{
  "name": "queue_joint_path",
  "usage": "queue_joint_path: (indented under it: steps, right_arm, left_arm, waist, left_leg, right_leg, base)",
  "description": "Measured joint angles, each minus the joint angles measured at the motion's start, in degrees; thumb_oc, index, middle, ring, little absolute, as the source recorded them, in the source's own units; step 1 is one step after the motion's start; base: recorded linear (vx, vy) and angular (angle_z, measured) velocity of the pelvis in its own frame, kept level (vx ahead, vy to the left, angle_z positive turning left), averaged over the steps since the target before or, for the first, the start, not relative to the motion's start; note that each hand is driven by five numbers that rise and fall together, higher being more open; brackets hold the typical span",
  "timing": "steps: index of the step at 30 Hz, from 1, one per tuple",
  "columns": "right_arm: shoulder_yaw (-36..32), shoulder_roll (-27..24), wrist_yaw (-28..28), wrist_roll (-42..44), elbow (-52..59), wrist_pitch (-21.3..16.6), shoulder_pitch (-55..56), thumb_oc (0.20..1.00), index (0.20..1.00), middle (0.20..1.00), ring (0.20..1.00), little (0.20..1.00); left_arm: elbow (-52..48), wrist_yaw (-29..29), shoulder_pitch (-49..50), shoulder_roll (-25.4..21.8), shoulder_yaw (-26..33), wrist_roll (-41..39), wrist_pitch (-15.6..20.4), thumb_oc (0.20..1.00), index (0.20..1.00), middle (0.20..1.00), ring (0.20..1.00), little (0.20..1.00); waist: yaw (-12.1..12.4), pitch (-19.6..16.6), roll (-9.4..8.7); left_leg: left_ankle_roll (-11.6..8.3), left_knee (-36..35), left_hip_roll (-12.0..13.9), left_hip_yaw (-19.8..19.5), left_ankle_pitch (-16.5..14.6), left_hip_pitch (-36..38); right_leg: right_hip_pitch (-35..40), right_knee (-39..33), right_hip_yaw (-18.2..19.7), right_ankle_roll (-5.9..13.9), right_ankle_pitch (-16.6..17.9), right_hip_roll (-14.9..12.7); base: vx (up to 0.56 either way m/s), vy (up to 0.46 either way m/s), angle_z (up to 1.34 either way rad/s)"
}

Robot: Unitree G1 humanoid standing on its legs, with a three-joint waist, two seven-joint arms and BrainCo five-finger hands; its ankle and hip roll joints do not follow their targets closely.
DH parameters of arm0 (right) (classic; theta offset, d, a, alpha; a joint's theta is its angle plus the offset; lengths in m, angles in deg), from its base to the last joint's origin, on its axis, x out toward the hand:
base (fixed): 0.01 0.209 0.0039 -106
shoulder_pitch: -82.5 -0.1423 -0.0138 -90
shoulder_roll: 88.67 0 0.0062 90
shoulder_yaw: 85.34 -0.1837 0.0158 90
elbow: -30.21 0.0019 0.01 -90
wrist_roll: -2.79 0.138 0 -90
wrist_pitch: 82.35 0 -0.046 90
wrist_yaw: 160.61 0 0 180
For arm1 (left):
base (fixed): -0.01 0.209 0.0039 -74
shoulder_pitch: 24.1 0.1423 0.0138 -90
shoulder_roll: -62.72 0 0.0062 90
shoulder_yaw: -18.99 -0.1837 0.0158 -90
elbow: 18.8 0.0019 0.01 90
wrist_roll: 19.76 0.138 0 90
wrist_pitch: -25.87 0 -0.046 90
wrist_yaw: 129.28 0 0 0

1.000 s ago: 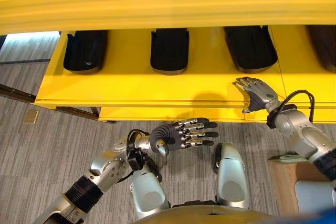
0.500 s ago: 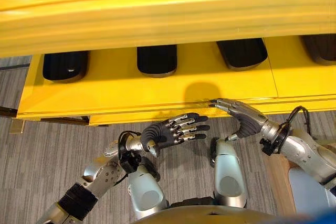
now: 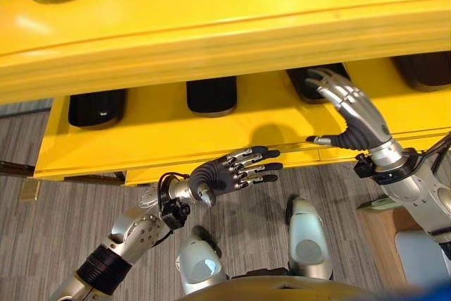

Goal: Move parts from the plastic box to the shelf.

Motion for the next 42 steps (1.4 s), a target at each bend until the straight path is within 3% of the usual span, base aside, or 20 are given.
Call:
queue_joint_path:
  steps: [7,15,25,31,37,42]
  right_arm:
    - [-1.3,0.8,1.9,5.5,-9.8,4.4,-0.2,1.0,1.0,1.0,1.0,1.0]
    - [-1.0,3.2,2.2,10.6,-17.7,6.9,-6.9,1.0,1.0,1.0,1.0,1.0]
    - [1.7,7.2,0.5,15.7,-26.7,10.4,-12.9,1.0,1.0,1.0,1.0,1.0]
    - [3.4,7.8,-3.0,27.8,-37.9,15.8,-22.3,1.0,1.0,1.0,1.0,1.0]
    - [3.4,9.7,-4.4,32.8,-43.4,16.5,-22.7,1.0,1.0,1.0,1.0,1.0]
    - [3.0,9.8,-2.4,34.1,-48.8,17.0,-26.3,1.0,1.0,1.0,1.0,1.0]
  left_arm:
    - [-0.1,1.3,0.1,0.4,-0.3,-0.2,-1.2,1.0,1.0,1.0,1.0,1.0]
    - [-0.1,2.4,-0.9,2.9,-2.6,-0.2,-2.0,1.0,1.0,1.0,1.0,1.0]
    - [0.7,3.1,-2.8,5.1,-4.9,0.2,-3.2,1.0,1.0,1.0,1.0,1.0]
    - [1.8,3.4,-4.7,6.8,-7.3,0.3,-3.7,1.0,1.0,1.0,1.0,1.0]
    - [3.4,3.4,-5.0,6.9,-7.6,2.3,-3.9,1.0,1.0,1.0,1.0,1.0]
    - [3.4,3.4,-5.7,6.9,-9.2,2.4,-4.0,1.0,1.0,1.0,1.0,1.0]
  waist:
    - [-0.4,-1.0,0.55]
    - [-0.4,-1.6,1.57]
    - [1.5,-1.7,1.96]
    - [3.6,-1.7,2.12]
    - [4.2,-1.4,2.03]
    - [4.2,-0.8,2.13]
  left_leg:
    - [0.07,0.0,0.0,-0.1,-0.1,0.0]
    - [0.09,0.0,-0.6,-0.1,0.0,0.2]
    - [0.45,-0.1,-0.9,-0.4,0.3,-0.1]
    - [0.36,0.0,-1.4,-1.7,0.6,-0.3]
    - [0.33,0.0,-1.4,-2.1,0.6,-0.4]
    - [-0.08,0.1,-1.5,-2.5,0.9,-0.3]
  right_leg:
    - [0.0,0.2,0.1,-0.03,0.1,-0.1]
    - [-0.2,1.1,0.2,-0.04,0.0,-0.9]
    - [-0.5,2.8,-0.3,-0.45,-0.9,-1.8]
    - [-0.4,4.1,-0.7,-0.52,-1.8,-2.4]
    - [-0.5,5.5,-1.3,-0.75,-3.0,-2.8]
    - [-0.5,6.5,-1.5,-0.87,-4.0,-3.1]
  base:
    - [0.0,0.005,0.0]
    - [0.0,0.001,0.01]
    - [0.0,-0.008,0.03]
    - [0.0,-0.03,0.08]
    - [0.0,-0.021,0.05]
    - [0.0,-0.004,0.03]
